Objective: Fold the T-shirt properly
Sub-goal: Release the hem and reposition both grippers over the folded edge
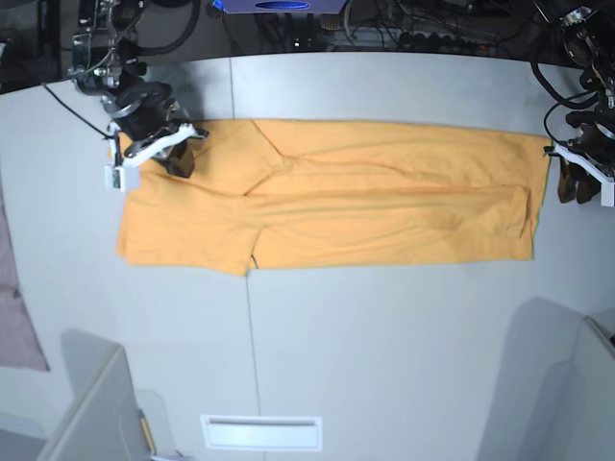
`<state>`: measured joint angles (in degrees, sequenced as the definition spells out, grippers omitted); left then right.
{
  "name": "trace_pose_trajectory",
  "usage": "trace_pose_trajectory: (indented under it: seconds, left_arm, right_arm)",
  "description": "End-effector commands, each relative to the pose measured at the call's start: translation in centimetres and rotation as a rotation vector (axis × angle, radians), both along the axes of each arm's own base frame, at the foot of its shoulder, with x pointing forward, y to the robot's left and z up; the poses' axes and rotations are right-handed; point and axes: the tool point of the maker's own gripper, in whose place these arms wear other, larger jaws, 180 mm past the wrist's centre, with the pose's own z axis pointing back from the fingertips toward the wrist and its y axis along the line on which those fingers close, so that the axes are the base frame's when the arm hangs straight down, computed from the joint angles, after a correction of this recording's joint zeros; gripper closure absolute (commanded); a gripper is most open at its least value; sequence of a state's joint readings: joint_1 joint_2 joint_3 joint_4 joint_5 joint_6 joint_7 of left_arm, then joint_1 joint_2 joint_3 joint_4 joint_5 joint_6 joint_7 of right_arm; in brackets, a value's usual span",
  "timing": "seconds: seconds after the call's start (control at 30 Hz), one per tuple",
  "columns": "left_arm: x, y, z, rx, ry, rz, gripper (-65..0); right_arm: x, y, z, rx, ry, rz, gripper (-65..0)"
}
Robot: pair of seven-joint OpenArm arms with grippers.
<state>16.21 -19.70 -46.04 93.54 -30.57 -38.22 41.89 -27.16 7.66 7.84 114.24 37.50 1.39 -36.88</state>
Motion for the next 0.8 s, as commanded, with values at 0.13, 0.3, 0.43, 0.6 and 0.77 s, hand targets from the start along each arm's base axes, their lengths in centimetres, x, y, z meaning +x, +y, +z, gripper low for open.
trace_pose_trajectory:
  seconds: [0.13, 0.3, 0.43, 0.6, 0.77]
  left_arm:
    - [1.7, 0.3, 0.7, -0.084, -0.079, 0.014, -61.2]
    - [3.1, 1.0, -2.4, -0.196, -0.051, 0.076, -61.5]
    - [4.0, 0.2, -5.1, -0.253, 0.02, 0.057, -61.4]
    - [4.8, -0.3, -7.2, -0.321, 0.056, 0.075, -61.4]
    - [4.9, -1.5, -8.6, -0.345, 0.098, 0.056, -61.4]
  right_arm:
    - [0.1, 1.0, 0.4, 0.013, -0.032, 0.023, 0.0]
    - [0.0, 1.5, 0.0, 0.022, -0.023, 0.034, 0.0]
    - [0.2, 1.4, 0.1, 0.02, -0.028, 0.032, 0.0]
    - [0.1, 1.6, 0.1, 0.023, -0.028, 0.034, 0.0]
    - [0.2, 1.4, 0.1, 0.02, -0.028, 0.03, 0.0]
